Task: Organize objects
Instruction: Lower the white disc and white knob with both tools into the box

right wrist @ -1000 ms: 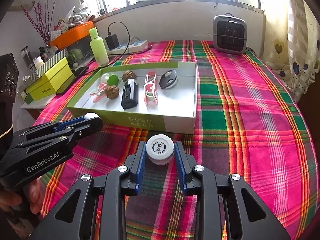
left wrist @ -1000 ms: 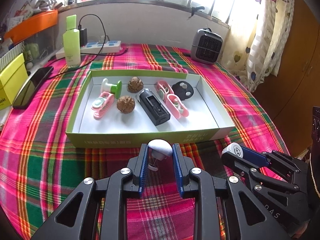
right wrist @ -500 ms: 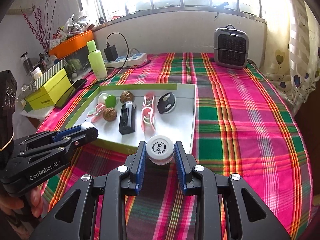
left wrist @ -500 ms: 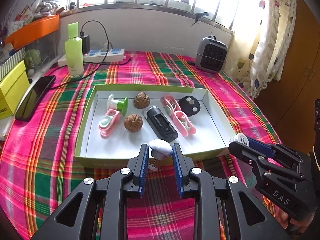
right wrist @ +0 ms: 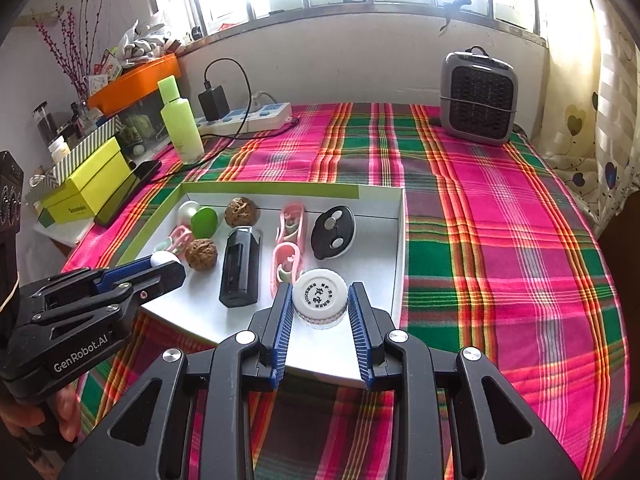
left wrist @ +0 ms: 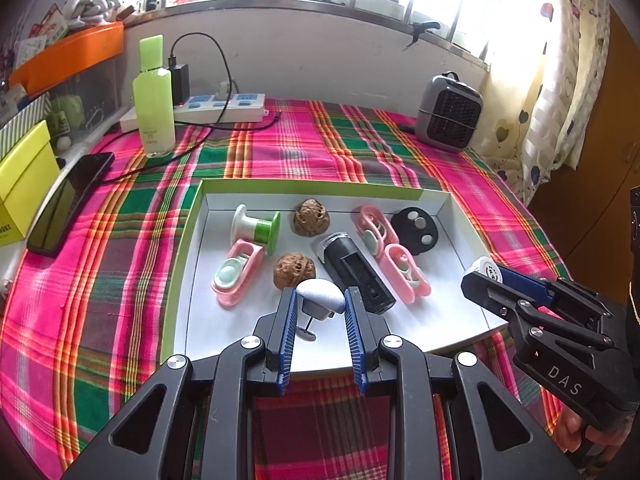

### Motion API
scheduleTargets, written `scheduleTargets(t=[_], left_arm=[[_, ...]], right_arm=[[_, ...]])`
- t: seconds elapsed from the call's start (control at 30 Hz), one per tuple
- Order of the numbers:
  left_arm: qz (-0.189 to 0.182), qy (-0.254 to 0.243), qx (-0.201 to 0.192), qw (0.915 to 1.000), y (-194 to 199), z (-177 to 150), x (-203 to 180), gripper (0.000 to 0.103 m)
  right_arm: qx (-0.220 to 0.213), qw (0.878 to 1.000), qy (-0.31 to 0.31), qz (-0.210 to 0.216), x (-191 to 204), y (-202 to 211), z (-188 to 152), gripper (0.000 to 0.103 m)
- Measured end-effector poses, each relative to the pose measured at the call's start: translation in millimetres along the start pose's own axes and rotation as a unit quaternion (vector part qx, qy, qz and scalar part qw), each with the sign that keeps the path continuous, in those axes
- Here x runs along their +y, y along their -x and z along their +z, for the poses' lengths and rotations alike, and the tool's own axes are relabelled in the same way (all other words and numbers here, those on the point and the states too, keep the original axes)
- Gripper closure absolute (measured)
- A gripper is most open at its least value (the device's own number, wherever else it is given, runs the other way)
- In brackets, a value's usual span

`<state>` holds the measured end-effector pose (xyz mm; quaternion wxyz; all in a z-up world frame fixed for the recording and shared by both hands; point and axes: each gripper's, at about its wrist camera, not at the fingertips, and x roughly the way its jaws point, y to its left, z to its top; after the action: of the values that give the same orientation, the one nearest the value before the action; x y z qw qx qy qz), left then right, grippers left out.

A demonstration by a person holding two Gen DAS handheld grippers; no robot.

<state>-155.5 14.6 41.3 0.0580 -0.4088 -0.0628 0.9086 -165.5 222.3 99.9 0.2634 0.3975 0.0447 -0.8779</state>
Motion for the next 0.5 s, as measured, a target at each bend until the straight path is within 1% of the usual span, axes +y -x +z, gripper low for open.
scheduleTargets(t=[0.4, 0.5], left_arm=[[0.005, 0.001, 0.021, 0.9998, -22, 0, 4, 0.081], [0.006, 0.0, 0.025, 0.9997, -25, -1, 4, 0.081]], right_arm=[[0.025, 1.0, 0.001, -0.009, -5, -24, 2, 0.074], [0.024, 1.0, 0.003, -0.01, -5, -26, 4, 0.074]])
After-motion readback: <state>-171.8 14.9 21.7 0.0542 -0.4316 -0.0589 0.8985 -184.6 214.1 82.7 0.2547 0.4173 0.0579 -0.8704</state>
